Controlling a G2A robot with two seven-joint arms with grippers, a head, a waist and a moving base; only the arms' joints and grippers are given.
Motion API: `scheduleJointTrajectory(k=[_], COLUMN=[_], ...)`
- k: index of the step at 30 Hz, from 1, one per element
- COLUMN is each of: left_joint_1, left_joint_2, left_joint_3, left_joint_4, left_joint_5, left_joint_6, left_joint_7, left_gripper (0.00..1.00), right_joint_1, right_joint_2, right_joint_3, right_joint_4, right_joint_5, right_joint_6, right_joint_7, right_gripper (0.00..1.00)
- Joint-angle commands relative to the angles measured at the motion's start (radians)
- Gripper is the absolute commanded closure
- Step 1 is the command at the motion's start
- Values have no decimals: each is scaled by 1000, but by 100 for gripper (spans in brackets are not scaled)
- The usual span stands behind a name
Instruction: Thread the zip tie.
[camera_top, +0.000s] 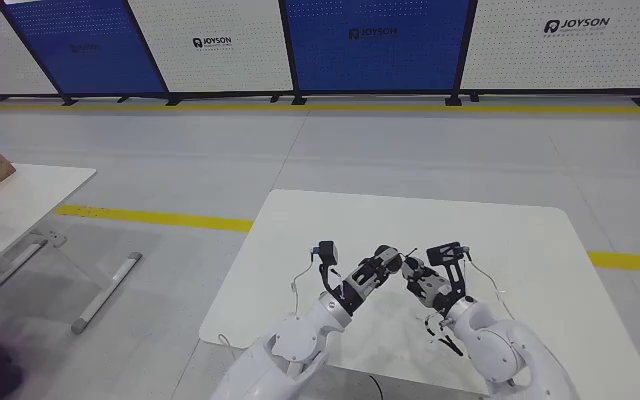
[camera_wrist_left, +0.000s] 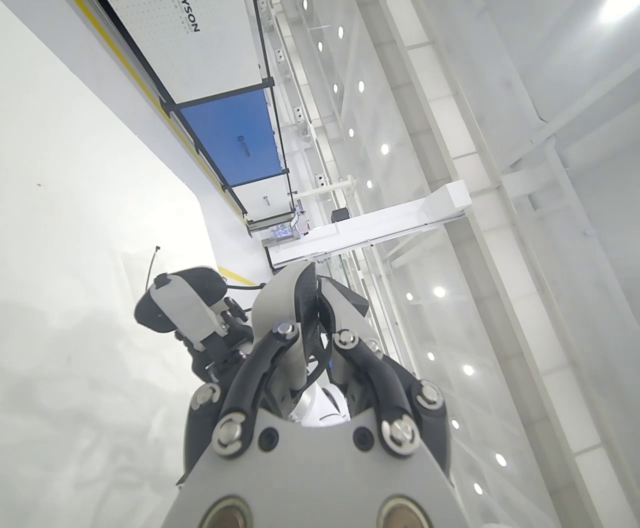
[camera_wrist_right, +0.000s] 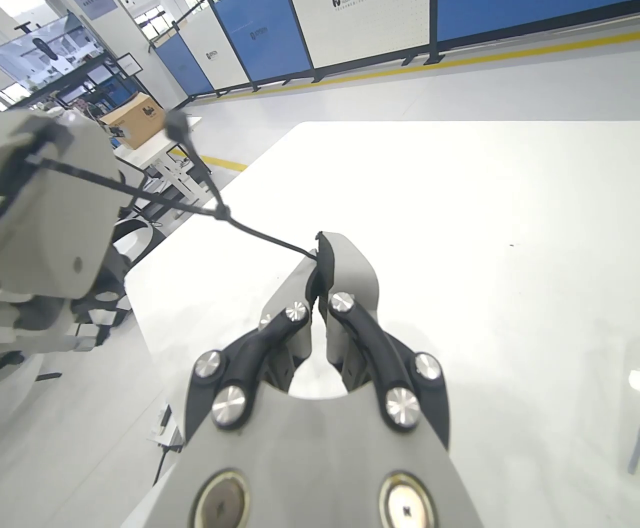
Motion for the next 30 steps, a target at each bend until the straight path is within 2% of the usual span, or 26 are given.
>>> scheduleJointTrajectory(k=[1, 16, 17, 18, 24, 30], left_joint_1=[3, 11, 11, 10, 6, -2], left_joint_2=[0, -2, -2, -3, -8, -11], left_joint_3=[-2, 1, 1, 2, 0, -17], left_joint_4=[-3, -13, -11, -8, 10, 33], left_joint_5=[5, 16, 18, 19, 47, -10], left_joint_6=[-5, -16, -13, -9, 1, 6], left_joint_7=[4, 13, 16, 23, 93, 92], left_gripper=[100, 100, 100, 100, 100, 100], right_joint_1=[5, 7, 6, 4, -9, -42], right_joint_2=[-1, -5, -5, -5, -2, 11], right_joint_3=[-3, -5, -4, -2, 34, 148], right_joint_4=[7, 31, 30, 28, 18, 10], right_joint_5=[-9, -20, -18, -15, 48, 212], right_joint_6=[7, 4, 3, 2, -17, -87], right_joint_7=[0, -12, -13, -14, -27, -12], right_gripper=[100, 100, 40, 0, 0, 0])
